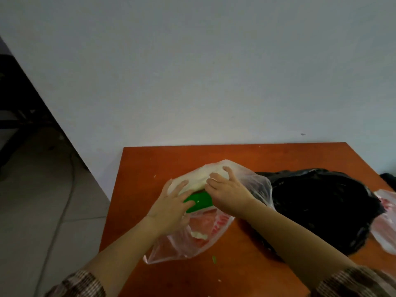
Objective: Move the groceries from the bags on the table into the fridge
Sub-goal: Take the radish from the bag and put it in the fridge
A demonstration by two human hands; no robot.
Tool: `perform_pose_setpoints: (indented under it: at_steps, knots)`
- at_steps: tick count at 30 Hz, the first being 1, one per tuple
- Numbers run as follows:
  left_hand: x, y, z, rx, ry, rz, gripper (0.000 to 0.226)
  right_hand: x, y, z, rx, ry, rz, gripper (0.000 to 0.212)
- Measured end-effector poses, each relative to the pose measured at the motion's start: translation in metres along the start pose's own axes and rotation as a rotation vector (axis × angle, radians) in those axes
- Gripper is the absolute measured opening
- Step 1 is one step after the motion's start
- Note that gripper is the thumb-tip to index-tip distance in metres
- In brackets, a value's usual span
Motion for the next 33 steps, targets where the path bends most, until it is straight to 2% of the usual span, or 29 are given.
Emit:
perform_pose_setpoints:
  at_steps: [4, 8, 11, 13, 16, 21, 25, 28, 33]
  knots:
    - [0.03, 0.038, 0.011, -0.138, 0.1, 0.07, 0.073, 0.017, 0.004, 0.042, -0.083, 0.084, -0.081, 0.034]
    - [0.05, 0.08, 0.023, -0.268, 0.141, 0.024, 0.078, 0.034, 0.005, 0.082, -0.075, 0.165, -0.076, 0.043]
    - [0.062, 0.098, 0.032, -0.361, 0.131, -0.079, 0.091, 0.049, 0.01, 0.107, -0.026, 0.234, 0.009, 0.049]
    - [0.07, 0.105, 0.038, -0.398, 0.147, -0.124, 0.088, 0.056, 0.014, 0.121, 0.015, 0.244, 0.048, 0.053]
    - [0.088, 0.114, 0.043, -0.425, 0.179, -0.214, 0.075, 0.065, 0.016, 0.137, 0.064, 0.261, 0.072, 0.059]
    - [0.128, 0.122, 0.041, -0.441, 0.223, -0.375, 0.066, 0.072, 0.018, 0.156, 0.123, 0.256, 0.033, 0.056]
    - [0.136, 0.124, 0.045, -0.384, 0.274, -0.36, 0.071, 0.069, 0.017, 0.164, 0.065, 0.268, -0.059, 0.053]
    - [0.131, 0.123, 0.048, -0.352, 0.294, -0.353, 0.072, 0.06, 0.011, 0.154, 0.019, 0.276, -0.065, 0.061]
    - [0.12, 0.123, 0.05, -0.337, 0.384, -0.382, 0.073, 0.03, -0.011, 0.111, 0.078, 0.205, -0.015, 0.07]
Point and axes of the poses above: each hand's wrist, its own z-axis towards the middle knuckle, its own x-axis out of the palm, y = z × x, the point moved 4 cm from there along z, towards the middle knuckle, and after that the axes turned 2 degrees about -y, right-handed, at the moved point
